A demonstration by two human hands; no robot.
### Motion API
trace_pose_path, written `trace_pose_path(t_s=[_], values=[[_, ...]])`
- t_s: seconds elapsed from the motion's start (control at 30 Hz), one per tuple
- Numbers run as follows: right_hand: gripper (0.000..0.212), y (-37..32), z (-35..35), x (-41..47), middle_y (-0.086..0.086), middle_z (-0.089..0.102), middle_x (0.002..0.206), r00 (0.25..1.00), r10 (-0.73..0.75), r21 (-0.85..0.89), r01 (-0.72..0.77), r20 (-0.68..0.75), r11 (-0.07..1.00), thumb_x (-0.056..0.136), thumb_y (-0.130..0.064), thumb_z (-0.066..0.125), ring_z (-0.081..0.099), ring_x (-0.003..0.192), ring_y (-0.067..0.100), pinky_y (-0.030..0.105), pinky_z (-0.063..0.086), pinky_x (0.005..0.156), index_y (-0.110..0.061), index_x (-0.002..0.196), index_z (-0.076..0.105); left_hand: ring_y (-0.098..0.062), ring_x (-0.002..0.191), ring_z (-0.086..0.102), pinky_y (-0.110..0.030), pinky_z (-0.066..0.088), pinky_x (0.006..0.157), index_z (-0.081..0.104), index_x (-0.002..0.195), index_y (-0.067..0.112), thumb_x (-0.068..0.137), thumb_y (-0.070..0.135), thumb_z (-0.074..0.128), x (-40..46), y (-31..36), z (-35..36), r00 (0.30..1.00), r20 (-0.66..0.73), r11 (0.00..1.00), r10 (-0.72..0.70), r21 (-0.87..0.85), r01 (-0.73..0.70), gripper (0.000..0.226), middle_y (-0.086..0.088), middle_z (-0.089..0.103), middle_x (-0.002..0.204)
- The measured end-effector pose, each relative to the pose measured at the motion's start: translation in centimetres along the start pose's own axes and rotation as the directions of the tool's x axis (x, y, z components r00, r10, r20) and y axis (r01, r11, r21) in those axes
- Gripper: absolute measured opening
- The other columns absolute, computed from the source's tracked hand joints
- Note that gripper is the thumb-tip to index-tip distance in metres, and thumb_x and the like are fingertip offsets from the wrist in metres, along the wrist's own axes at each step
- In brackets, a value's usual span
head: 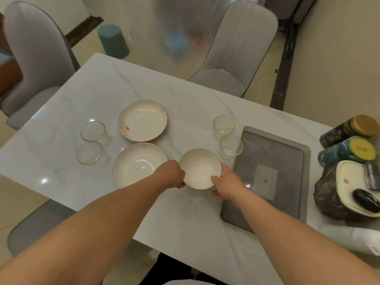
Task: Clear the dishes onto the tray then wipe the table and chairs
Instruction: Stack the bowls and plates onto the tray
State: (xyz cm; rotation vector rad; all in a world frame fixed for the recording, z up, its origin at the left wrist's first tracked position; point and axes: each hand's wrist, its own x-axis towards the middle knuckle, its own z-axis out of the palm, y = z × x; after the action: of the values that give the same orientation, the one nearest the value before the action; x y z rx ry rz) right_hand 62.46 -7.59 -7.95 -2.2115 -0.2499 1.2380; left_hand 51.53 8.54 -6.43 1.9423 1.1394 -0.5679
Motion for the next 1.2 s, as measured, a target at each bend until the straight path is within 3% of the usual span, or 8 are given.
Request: trace_pose_path(t_s=[0.17,0.27,0.4,0.6,0.7,0.9,1.03,1.2], values=[[0.046,-0.4,0.4,0.6,0.007,0.059,0.12,1.0,0.003,-0.096,-0.005,-0.021,0.995,0.099,-0.022,0.051,0.071,0.096,0.033,0.037,0.062,0.065,-0.023,0.144,0.041,-0.009,0.052,0.064,-0.02,0.047,0.048,0.067,0.079,0.006,0.1,0.022,0.05,0.6,-1.2,-0.2,0.999,0.014,0.997,0.031,0.063,-0.032,0.031,0.001,0.068,0.063],[0.047,-0.5,0.6,0.8,0.009,0.061,0.123,0.999,0.002,-0.172,-0.009,-0.041,0.985,0.097,-0.024,0.054,0.071,0.097,0.033,0.047,0.061,0.083,-0.02,0.142,0.04,-0.021,0.081,0.074,-0.034,0.058,0.08,0.071,0.095,-0.001,0.101,0.016,0.049,0.6,-2.0,-0.4,0.994,0.078,0.994,0.07,0.082,-0.076,0.029,-0.006,0.078,0.089],[0.056,-1.4,1.1,1.0,0.016,0.052,0.139,0.991,-0.04,-0.364,-0.008,-0.124,0.932,0.097,-0.025,0.056,0.055,0.122,0.035,0.036,0.048,0.092,-0.008,0.146,0.036,-0.024,0.081,0.073,-0.037,0.06,0.078,0.068,0.097,0.006,0.101,0.033,0.047,1.1,-3.5,-1.7,0.998,-0.028,0.997,0.054,0.049,-0.053,0.035,-0.008,0.076,0.092],[0.058,-4.6,3.5,0.7,0.005,0.04,0.151,0.927,-0.325,-0.629,0.142,-0.187,0.764,0.092,-0.025,0.052,0.03,0.143,0.032,0.043,0.029,0.114,-0.018,0.148,0.036,-0.026,0.109,0.06,-0.032,0.045,0.088,0.055,0.127,0.007,0.103,0.031,0.045,2.1,-7.0,-5.1,0.985,-0.171,0.992,0.01,0.124,0.012,0.035,-0.008,0.064,0.12],[0.06,-5.9,5.0,1.0,0.0,0.027,0.161,0.886,-0.444,-0.723,0.221,-0.131,0.654,0.095,-0.029,0.05,0.012,0.153,0.028,0.048,0.011,0.122,-0.024,0.152,0.034,-0.026,0.106,0.061,-0.03,0.043,0.08,0.059,0.127,0.003,0.1,0.023,0.045,3.2,-8.3,-6.8,0.975,-0.221,0.996,-0.024,0.084,0.044,0.036,-0.01,0.064,0.117],[0.049,-10.0,8.4,2.8,0.0,0.061,0.132,0.841,-0.541,-0.658,0.393,-0.026,0.642,0.097,-0.028,0.047,0.049,0.131,0.024,0.05,0.019,0.122,-0.024,0.146,0.046,-0.032,0.112,0.057,-0.037,0.05,0.088,0.051,0.134,0.01,0.095,0.022,0.046,5.3,-10.9,-9.6,0.953,-0.285,0.993,-0.098,0.035,0.113,0.041,-0.012,0.057,0.128],[0.047,-12.2,9.7,3.9,0.0,0.067,0.123,0.903,-0.424,-0.66,0.356,0.063,0.661,0.1,-0.027,0.043,0.059,0.121,0.024,0.05,0.01,0.124,-0.026,0.147,0.039,-0.035,0.11,0.058,-0.043,0.053,0.091,0.047,0.128,0.008,0.093,0.021,0.049,6.6,-12.9,-10.1,0.956,-0.237,0.982,-0.176,0.024,0.187,0.038,-0.014,0.056,0.123],[0.054,-13.5,11.1,5.7,-0.002,0.063,0.103,0.965,-0.225,-0.751,0.246,0.132,0.613,0.094,-0.024,0.043,0.061,0.111,0.026,0.056,0.007,0.123,-0.025,0.148,0.036,-0.026,0.095,0.057,-0.033,0.044,0.075,0.051,0.124,0.005,0.098,0.019,0.052,7.8,-16.3,-9.6,0.957,-0.191,0.974,-0.217,0.022,0.225,0.03,-0.013,0.061,0.12]])
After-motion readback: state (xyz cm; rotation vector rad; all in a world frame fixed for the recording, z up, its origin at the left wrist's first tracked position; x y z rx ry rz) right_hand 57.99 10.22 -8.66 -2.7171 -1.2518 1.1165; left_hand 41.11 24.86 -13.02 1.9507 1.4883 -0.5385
